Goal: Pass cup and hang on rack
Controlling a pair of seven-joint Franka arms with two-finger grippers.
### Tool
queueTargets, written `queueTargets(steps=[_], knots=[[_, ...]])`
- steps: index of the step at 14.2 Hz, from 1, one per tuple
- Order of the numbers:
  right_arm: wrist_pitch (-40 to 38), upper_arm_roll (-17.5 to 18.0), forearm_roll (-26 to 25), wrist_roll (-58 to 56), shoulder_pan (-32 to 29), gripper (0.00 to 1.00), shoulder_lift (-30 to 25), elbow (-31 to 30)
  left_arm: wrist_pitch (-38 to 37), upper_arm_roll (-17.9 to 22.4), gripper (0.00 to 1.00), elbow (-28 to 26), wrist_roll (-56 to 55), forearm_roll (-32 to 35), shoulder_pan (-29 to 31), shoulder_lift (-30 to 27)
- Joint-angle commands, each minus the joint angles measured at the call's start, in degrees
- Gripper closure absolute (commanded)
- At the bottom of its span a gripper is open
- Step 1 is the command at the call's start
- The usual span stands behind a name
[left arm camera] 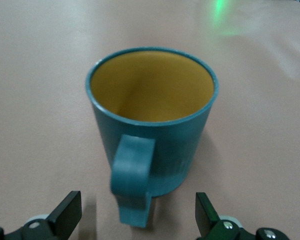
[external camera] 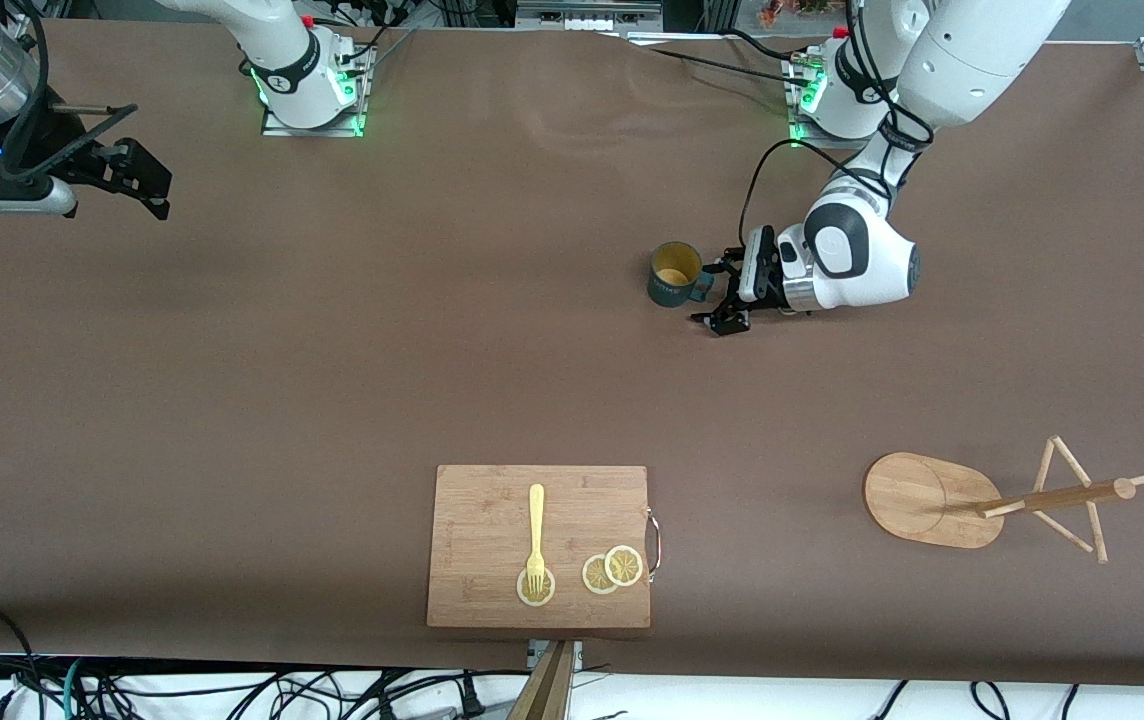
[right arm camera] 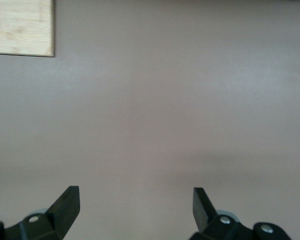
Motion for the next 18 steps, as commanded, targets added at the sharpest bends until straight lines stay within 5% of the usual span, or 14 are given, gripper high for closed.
queueTargets(steps=[1,8,10,11,13,15,18], knots=[[-1.6,1.6,0.7,-1.0,1.1,0.00,1.6,2.5,0.7,-0.1,0.00,-1.5,2.4,-2.1,-0.5,-1.7],[-1.7,2.0,2.7,-5.7,-2.9,0.00,4.7,5.2,0.7,-0.9,0.00,-1.5,2.4,-2.3,-0.7,-1.7],[-1.7,12.0,6.9,-5.9,-15.1,0.01,5.4,5.5,0.7,-1.0,0.05,-2.1,2.4,-4.2,-0.7,-1.7],[-1.6,17.5,7.1,-6.3,-20.8,0.00,5.9,5.5,0.7,-1.7,0.13,-2.1,2.4,-4.7,-0.7,-1.7],[-1.6,25.2,7.3,-8.7,-29.7,0.00,6.2,5.4,0.7,-1.8,0.51,-2.1,2.4,-5.1,-0.7,-1.7],[-1.6,33.2,7.7,-10.9,-39.0,0.00,6.3,5.4,0.7,-1.8,0.74,-2.2,2.8,-5.1,-0.6,-1.7],[-1.9,34.7,8.3,-11.2,-41.3,0.00,6.2,5.2,0.8,-1.8,1.00,-2.1,4.3,-5.2,-0.6,-1.6]])
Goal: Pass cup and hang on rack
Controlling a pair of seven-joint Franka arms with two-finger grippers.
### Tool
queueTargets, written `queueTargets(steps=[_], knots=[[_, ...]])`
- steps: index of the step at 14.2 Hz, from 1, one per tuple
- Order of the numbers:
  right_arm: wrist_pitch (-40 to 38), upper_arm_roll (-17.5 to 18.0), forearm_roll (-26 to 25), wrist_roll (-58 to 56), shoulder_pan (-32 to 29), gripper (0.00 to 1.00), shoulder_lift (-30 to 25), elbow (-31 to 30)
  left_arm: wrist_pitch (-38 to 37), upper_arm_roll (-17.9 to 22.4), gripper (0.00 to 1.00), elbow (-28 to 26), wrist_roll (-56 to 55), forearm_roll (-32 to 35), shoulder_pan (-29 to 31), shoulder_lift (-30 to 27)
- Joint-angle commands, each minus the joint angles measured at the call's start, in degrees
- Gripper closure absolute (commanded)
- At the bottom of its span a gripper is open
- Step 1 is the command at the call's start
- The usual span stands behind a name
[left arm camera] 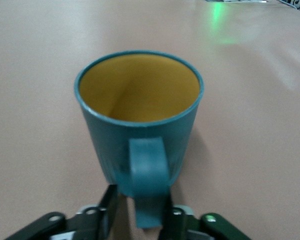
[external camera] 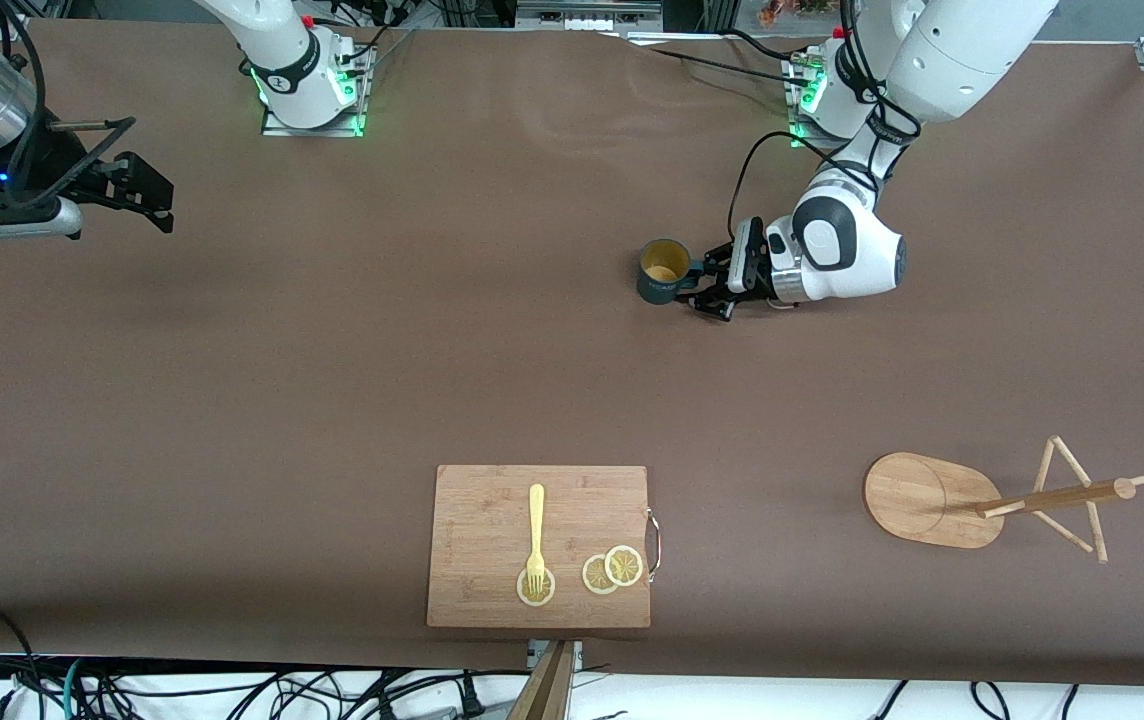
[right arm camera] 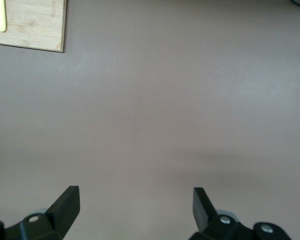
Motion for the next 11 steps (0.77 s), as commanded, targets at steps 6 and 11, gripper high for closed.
queueTargets(steps=[6,11], knots=[[-3.1,1.6,2.9,-1.3,-3.1,0.00,0.9,1.8,0.0,0.0,1.00,-1.3,-5.7,-5.4,1.0,-1.9],[-3.2,1.4,3.0,-1.2,-3.0,0.00,0.6,1.9,-6.1,0.1,1.00,-1.4,-27.6,-4.6,6.0,-6.6]])
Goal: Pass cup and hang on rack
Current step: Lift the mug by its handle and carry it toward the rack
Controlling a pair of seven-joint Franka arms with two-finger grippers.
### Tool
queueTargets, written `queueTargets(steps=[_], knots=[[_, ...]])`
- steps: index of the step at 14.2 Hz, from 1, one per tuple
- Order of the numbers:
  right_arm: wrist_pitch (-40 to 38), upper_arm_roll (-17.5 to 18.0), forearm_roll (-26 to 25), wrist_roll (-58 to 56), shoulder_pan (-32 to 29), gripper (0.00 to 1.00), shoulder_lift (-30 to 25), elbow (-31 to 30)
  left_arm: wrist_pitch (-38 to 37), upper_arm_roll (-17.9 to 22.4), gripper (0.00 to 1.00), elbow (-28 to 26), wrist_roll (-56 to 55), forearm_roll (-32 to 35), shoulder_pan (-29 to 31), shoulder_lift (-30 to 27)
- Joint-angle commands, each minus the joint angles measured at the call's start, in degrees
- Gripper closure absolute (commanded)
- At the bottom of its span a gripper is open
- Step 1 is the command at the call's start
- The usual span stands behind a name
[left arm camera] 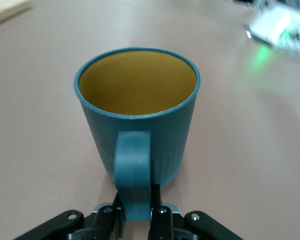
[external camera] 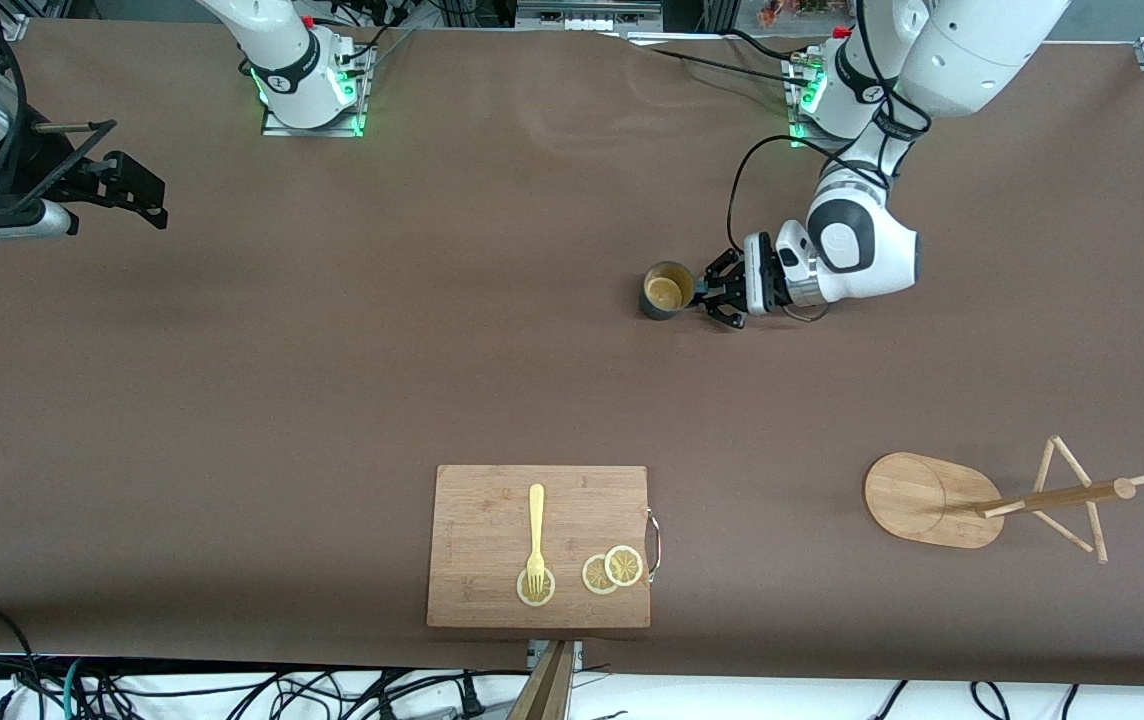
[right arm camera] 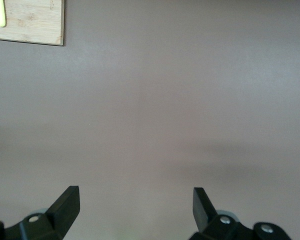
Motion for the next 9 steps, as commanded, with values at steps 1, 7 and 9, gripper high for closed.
queueTargets(steps=[1,7,9], knots=[[-1.3,0.9,1.1,-0.9,-1.1,0.00,0.5,1.7,-3.8,-0.4,1.00,-1.3,-10.6,1.6,3.9,-4.9],[-0.9,0.8,0.9,-0.7,-1.3,0.00,0.7,1.8,-20.1,-0.1,1.00,3.1,-49.9,21.8,15.5,-13.7],[-0.8,0.8,1.0,-0.4,-1.3,0.00,0.8,2.1,-27.6,2.0,1.00,7.5,-59.9,25.4,17.8,-13.7]])
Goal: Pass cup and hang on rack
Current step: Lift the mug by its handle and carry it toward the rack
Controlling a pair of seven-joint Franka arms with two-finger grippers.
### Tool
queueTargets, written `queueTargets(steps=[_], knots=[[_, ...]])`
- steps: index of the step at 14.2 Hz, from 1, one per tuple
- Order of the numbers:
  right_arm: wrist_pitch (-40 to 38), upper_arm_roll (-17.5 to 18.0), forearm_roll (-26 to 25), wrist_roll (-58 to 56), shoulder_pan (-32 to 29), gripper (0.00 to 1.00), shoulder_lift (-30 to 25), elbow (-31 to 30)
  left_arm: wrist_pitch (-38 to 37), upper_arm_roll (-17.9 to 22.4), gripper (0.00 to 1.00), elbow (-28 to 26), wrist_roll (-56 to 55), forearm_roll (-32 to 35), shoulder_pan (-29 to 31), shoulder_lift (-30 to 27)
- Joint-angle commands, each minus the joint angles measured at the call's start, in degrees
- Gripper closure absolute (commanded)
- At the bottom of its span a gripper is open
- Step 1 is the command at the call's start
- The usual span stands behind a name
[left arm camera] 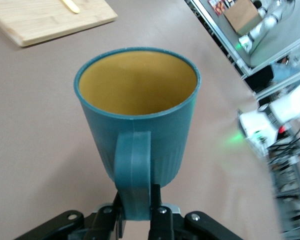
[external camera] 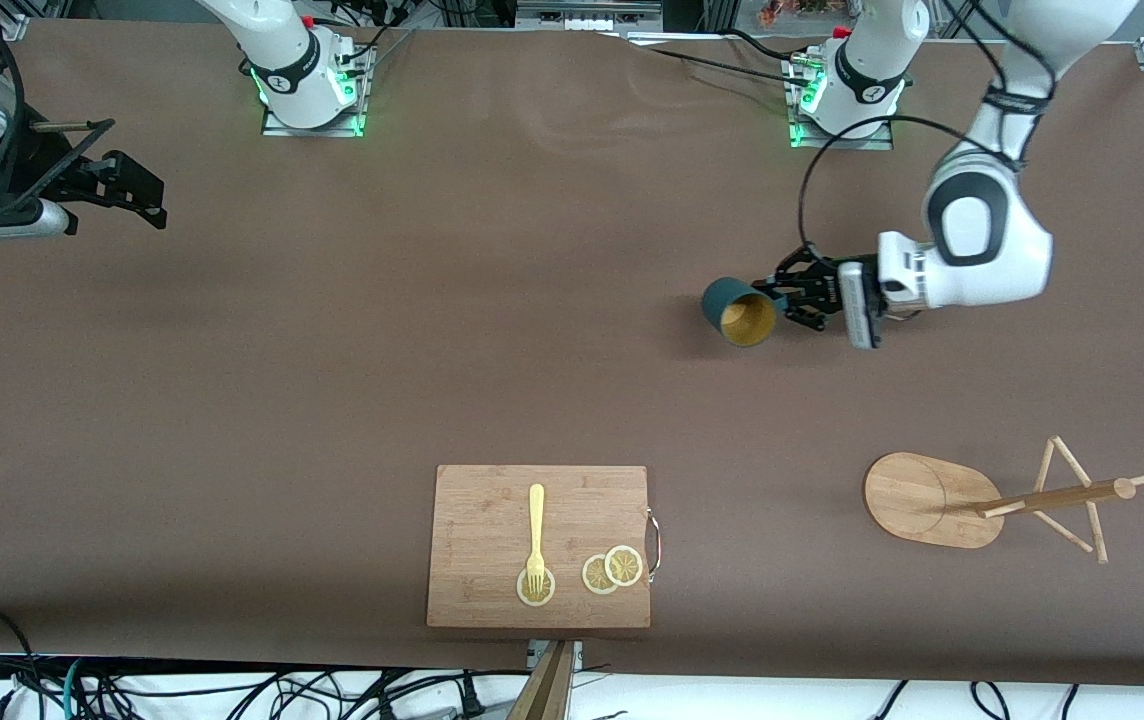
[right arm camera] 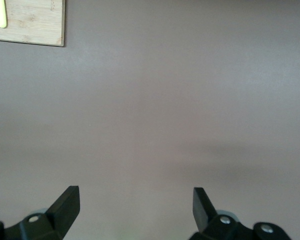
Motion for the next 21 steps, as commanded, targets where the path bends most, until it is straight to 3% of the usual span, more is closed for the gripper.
queueTargets(steps=[1,7,9,14,18,21], knots=[[-0.9,0.7,0.9,-0.5,-1.1,0.00,0.8,2.1,-9.9,3.0,1.00,5.1,-13.3,3.6,2.2,-0.6],[-0.7,0.7,0.9,-0.4,-0.9,0.00,0.8,2.1,-26.2,13.8,1.00,9.5,-31.1,3.7,2.8,-0.8],[-0.8,0.8,0.9,-0.4,-1.0,0.00,0.8,2.1,-31.0,15.7,1.00,11.0,-36.4,3.2,4.0,-0.8],[-0.8,0.7,0.9,-0.4,-1.0,0.00,0.8,2.1,-35.2,16.3,1.00,13.7,-44.7,-1.9,10.8,0.7],[-0.9,0.7,0.9,-0.9,-1.3,0.00,0.8,2.1,-37.7,16.1,1.00,22.2,-44.9,-4.6,16.1,10.1],[-0.8,0.7,0.9,-0.9,-1.2,0.00,0.8,2.1,-38.0,15.2,1.00,24.9,-44.9,-10.2,18.4,15.2]])
